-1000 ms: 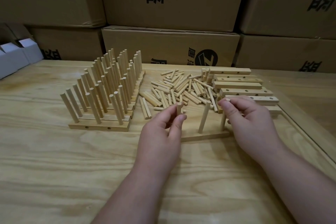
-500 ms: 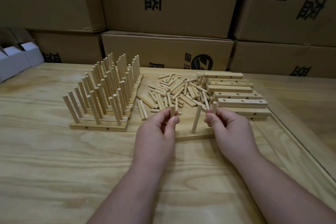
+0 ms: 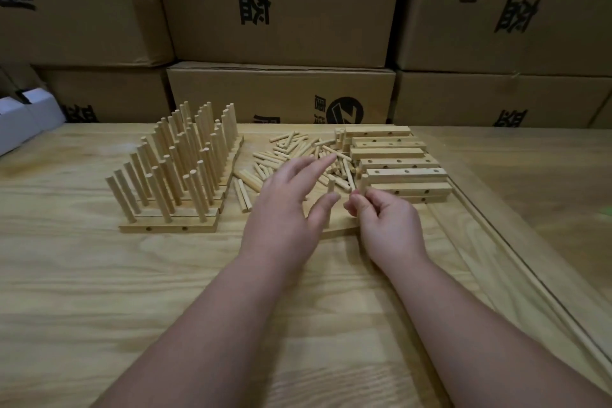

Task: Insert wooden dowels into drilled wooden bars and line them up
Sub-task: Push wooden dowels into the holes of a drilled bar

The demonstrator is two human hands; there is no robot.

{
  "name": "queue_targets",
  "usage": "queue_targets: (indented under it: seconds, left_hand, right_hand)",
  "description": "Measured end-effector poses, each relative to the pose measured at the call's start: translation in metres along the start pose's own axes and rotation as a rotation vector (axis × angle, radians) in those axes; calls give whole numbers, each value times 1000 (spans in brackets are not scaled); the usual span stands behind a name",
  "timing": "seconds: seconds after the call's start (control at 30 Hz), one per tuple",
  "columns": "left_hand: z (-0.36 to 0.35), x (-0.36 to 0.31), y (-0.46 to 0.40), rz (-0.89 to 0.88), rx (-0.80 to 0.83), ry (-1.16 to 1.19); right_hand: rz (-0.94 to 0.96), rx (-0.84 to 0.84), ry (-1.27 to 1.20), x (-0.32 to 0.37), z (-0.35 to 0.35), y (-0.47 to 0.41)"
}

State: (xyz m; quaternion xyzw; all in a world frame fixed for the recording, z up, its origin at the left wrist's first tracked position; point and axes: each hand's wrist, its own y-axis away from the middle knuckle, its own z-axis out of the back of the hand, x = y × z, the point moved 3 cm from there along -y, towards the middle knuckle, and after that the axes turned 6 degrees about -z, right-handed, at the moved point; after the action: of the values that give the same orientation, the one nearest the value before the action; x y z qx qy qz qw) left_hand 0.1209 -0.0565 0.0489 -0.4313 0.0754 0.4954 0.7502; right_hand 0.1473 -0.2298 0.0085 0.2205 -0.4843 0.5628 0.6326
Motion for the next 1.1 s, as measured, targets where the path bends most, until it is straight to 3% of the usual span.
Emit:
queue_targets:
  seconds: [0.1,0.37,0.53,0.67,0.9,1.1]
  left_hand:
    - [-1,-4,-22,-44,37,-47]
    - [2,6,-24,-4,-108,-53]
    - [6,-2,-18,-142,-94,-78]
    - [5,-3,-17,-127,-110,-45]
    - [-2,1,-22,5,-26,-17]
    - [8,-4,-18,-25,154,-93]
  right_hand:
    - [6,0,4,-1,0,-2]
    - [10,-12,39,-1,0,-2]
    - [-3,-8,43,-2,-1,-3]
    - [-10,-4,42,-2,0,-2]
    - [-24,15,56,2,2,-1]
    - [-26,52,125,8,2,8]
